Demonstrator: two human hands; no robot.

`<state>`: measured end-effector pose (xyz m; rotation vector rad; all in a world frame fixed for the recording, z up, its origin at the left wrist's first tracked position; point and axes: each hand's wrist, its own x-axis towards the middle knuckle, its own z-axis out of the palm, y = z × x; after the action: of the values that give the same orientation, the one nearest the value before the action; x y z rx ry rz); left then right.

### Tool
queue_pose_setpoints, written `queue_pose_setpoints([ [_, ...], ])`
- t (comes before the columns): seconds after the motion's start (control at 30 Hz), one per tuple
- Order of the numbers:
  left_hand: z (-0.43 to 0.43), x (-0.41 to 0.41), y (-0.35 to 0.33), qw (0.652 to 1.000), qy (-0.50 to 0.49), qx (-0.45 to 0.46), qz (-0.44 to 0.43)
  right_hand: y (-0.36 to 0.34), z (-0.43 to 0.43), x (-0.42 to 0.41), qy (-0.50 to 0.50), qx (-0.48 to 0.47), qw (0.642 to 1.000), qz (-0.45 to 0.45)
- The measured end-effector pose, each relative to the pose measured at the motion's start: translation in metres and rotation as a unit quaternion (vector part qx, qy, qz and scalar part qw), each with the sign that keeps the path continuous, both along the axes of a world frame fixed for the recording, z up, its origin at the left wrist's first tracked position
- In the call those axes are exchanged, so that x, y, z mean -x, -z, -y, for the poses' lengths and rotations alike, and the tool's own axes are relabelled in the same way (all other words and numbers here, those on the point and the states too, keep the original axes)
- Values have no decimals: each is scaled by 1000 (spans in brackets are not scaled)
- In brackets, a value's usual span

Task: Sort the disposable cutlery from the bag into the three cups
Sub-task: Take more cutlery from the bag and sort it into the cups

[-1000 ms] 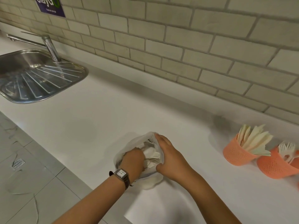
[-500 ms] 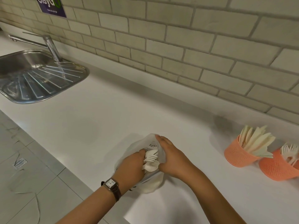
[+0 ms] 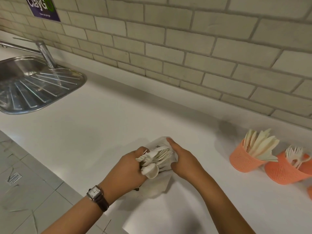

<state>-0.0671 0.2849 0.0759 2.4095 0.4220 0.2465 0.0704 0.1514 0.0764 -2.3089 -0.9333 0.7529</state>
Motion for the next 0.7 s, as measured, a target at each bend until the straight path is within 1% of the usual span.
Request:
queue_pose_setpoints([
  [0.1,-3,-4,2,993,-35,102,47,4,0,-2,13,-57,997,-54],
  [0.2,-10,-11,6,977,-116,163,73,11,0,-4,7,-84,994,-76],
  [0.3,-18,-21,6,938,-213,257,95,14,-2,-2,25,-110,989,-98],
  [0.37,-19,-30,1,895,-261,332,145,15,-2,-1,36,-128,986,-99],
  [0.43,-21,-39,-6,837,-301,413,198,15,0,1,47,-147,983,-96],
  [0.5,-25,-46,-15,775,-300,496,251,13,3,4,59,-172,980,-82],
  [0.57,-32,-51,-24,716,-254,581,291,10,9,7,86,-196,974,-68],
  [0.63,-36,-56,-34,662,-178,668,291,2,19,11,118,-213,968,-58],
  [0.67,-34,-59,-38,645,-137,700,274,-2,25,12,133,-221,965,-54],
  [0.7,-29,-62,-42,637,-103,722,250,-6,32,14,148,-230,960,-54],
])
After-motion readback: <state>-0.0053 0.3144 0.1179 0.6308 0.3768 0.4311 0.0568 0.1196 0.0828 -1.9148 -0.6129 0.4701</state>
